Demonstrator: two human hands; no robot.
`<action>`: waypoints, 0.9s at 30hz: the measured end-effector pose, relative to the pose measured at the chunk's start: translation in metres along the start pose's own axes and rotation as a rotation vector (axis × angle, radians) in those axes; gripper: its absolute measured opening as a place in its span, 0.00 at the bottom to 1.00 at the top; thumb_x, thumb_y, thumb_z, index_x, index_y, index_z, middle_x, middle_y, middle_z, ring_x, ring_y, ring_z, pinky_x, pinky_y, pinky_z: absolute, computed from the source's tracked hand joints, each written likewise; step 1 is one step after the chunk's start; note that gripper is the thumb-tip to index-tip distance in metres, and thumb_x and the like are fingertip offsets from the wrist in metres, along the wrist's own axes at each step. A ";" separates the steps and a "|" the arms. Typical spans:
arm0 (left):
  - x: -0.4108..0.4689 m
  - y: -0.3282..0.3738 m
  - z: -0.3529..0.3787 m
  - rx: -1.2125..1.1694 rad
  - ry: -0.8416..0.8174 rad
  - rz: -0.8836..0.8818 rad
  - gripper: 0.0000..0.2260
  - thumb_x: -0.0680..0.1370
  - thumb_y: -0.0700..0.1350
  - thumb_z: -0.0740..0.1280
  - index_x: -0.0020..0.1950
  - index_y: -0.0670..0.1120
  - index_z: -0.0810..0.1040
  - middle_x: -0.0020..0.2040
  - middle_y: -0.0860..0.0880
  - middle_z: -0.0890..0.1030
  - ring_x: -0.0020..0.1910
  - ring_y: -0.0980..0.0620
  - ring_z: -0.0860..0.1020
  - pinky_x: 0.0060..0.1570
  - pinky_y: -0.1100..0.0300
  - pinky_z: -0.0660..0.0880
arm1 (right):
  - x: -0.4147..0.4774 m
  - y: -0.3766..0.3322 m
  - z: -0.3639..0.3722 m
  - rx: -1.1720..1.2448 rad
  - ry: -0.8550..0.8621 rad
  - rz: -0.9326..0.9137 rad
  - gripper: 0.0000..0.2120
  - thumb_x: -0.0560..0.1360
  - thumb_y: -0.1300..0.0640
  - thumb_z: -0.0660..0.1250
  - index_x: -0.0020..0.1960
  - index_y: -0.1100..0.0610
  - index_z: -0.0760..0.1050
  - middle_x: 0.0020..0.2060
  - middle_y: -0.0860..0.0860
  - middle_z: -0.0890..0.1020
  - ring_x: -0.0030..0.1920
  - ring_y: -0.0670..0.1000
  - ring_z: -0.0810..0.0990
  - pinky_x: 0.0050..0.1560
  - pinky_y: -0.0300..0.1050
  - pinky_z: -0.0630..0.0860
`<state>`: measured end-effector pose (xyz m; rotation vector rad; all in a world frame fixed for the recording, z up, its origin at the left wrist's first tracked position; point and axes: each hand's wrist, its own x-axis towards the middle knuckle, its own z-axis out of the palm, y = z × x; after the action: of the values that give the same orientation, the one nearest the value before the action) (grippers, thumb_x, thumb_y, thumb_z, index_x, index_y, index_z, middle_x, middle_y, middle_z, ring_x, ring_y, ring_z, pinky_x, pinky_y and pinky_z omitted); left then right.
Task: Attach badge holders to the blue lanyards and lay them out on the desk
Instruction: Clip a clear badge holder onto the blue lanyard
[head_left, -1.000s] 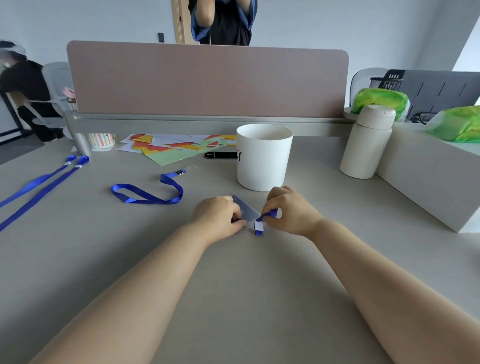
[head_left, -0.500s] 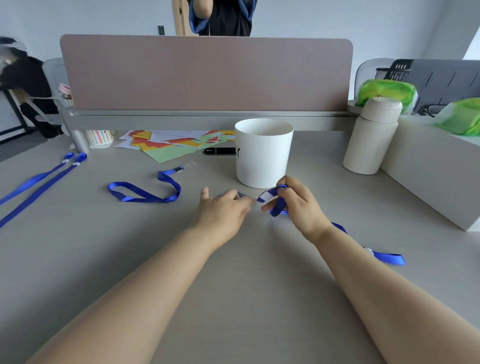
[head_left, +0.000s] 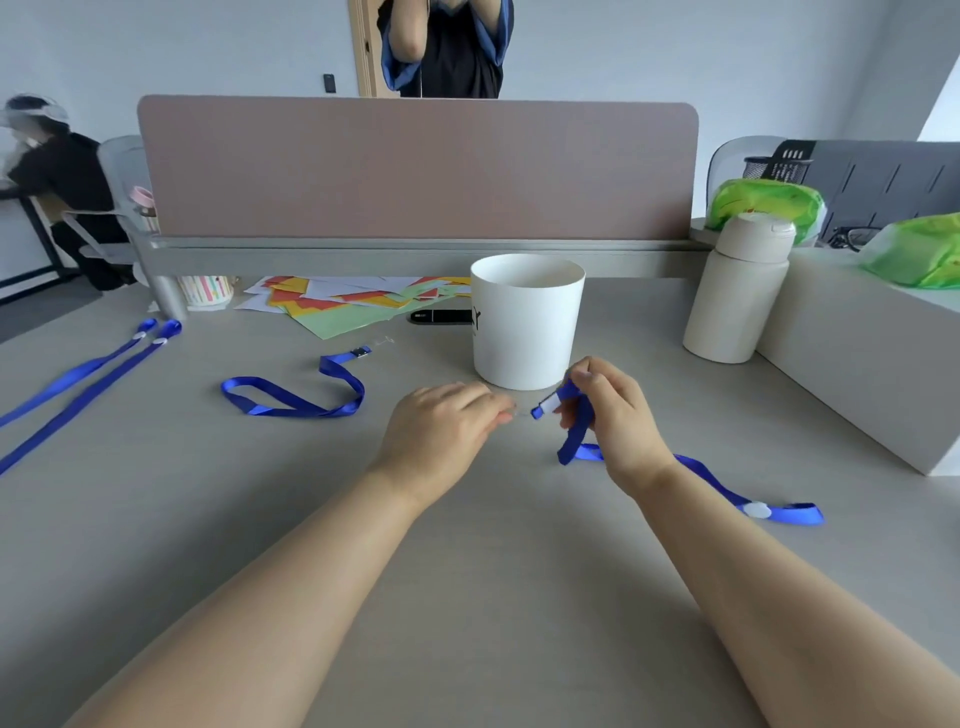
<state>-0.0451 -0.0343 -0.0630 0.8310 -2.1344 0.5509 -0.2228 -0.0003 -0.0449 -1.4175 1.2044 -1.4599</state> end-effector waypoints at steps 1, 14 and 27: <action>-0.001 0.000 0.000 0.015 -0.007 0.000 0.10 0.74 0.47 0.62 0.40 0.48 0.82 0.31 0.51 0.81 0.27 0.48 0.78 0.24 0.62 0.70 | -0.001 0.001 0.000 -0.021 -0.015 0.031 0.13 0.74 0.53 0.59 0.38 0.62 0.70 0.28 0.52 0.77 0.28 0.48 0.72 0.38 0.42 0.70; 0.002 0.002 -0.006 0.097 0.027 0.028 0.10 0.74 0.46 0.64 0.35 0.48 0.82 0.30 0.52 0.81 0.27 0.49 0.78 0.27 0.61 0.70 | 0.001 0.005 0.001 0.168 -0.330 0.471 0.08 0.76 0.56 0.63 0.46 0.59 0.78 0.32 0.51 0.83 0.26 0.46 0.73 0.30 0.36 0.72; -0.003 0.009 0.001 -0.306 -0.026 -0.236 0.09 0.70 0.47 0.64 0.41 0.46 0.82 0.42 0.52 0.85 0.38 0.52 0.82 0.38 0.60 0.75 | 0.001 0.006 0.004 0.104 -0.284 0.347 0.06 0.76 0.64 0.63 0.42 0.60 0.76 0.35 0.52 0.80 0.28 0.44 0.74 0.30 0.34 0.71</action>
<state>-0.0502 -0.0276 -0.0664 0.9009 -2.0388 0.0886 -0.2197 -0.0029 -0.0502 -1.2252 1.1106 -1.0296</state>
